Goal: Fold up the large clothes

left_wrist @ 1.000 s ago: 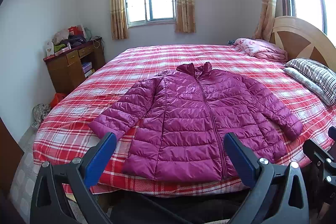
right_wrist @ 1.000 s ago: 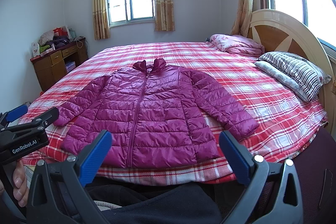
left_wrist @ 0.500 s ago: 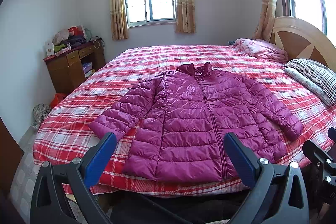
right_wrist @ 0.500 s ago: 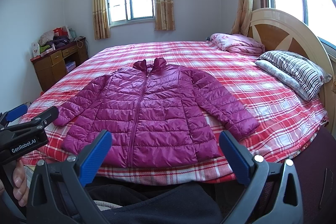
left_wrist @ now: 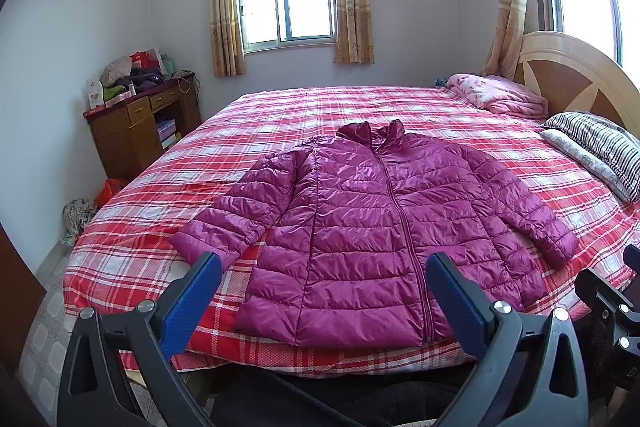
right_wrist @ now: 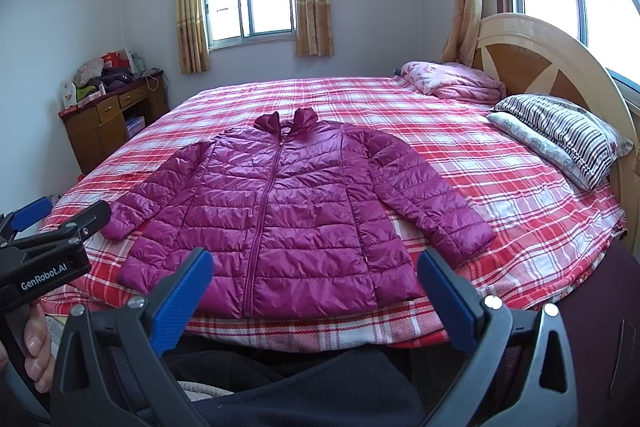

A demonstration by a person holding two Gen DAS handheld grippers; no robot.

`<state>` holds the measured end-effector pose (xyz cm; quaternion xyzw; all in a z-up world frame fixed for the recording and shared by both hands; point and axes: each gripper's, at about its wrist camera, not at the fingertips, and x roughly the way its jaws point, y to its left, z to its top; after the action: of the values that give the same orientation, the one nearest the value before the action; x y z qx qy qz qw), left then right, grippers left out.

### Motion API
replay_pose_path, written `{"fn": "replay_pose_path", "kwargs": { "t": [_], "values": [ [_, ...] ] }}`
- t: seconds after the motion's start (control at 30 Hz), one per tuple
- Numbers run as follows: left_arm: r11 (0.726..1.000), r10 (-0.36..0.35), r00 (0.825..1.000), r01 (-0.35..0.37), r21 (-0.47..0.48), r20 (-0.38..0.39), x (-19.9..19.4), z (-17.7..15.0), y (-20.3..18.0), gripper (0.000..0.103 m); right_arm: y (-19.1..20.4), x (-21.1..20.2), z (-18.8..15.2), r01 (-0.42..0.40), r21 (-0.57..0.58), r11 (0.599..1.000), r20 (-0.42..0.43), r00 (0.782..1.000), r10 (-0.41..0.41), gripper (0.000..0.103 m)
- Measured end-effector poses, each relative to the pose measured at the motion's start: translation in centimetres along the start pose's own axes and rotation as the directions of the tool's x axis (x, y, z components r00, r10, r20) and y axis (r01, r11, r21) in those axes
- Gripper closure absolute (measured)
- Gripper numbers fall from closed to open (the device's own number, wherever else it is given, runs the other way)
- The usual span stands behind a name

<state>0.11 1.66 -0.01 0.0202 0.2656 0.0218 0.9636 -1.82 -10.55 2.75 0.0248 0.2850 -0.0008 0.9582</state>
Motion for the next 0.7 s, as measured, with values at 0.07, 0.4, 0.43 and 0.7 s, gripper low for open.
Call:
{"fn": "replay_pose_path", "kwargs": {
  "t": [0.07,0.4,0.43,0.7],
  "values": [
    [1.000,-0.001,1.000,0.001,0.001,0.001,0.0,0.0,0.0,0.001,0.0,-0.1,0.0,-0.001,0.000,1.000,-0.001,1.000,0.001,0.000],
    [1.000,0.001,0.997,0.000,0.025,-0.072,3.9,0.0,0.4,0.001,-0.9,3.9,-0.6,-0.026,0.038,0.999,-0.066,0.997,0.028,0.000],
    [1.000,0.008,0.997,-0.006,0.028,-0.080,4.7,0.0,0.5,0.001,-1.3,4.6,-0.5,-0.028,0.044,0.999,-0.076,0.997,0.032,0.000],
    [0.997,0.037,0.990,-0.027,0.072,-0.140,11.9,0.4,0.5,0.001,-4.3,10.2,-0.3,0.013,0.105,0.994,-0.112,0.994,-0.001,0.000]
  ]
}}
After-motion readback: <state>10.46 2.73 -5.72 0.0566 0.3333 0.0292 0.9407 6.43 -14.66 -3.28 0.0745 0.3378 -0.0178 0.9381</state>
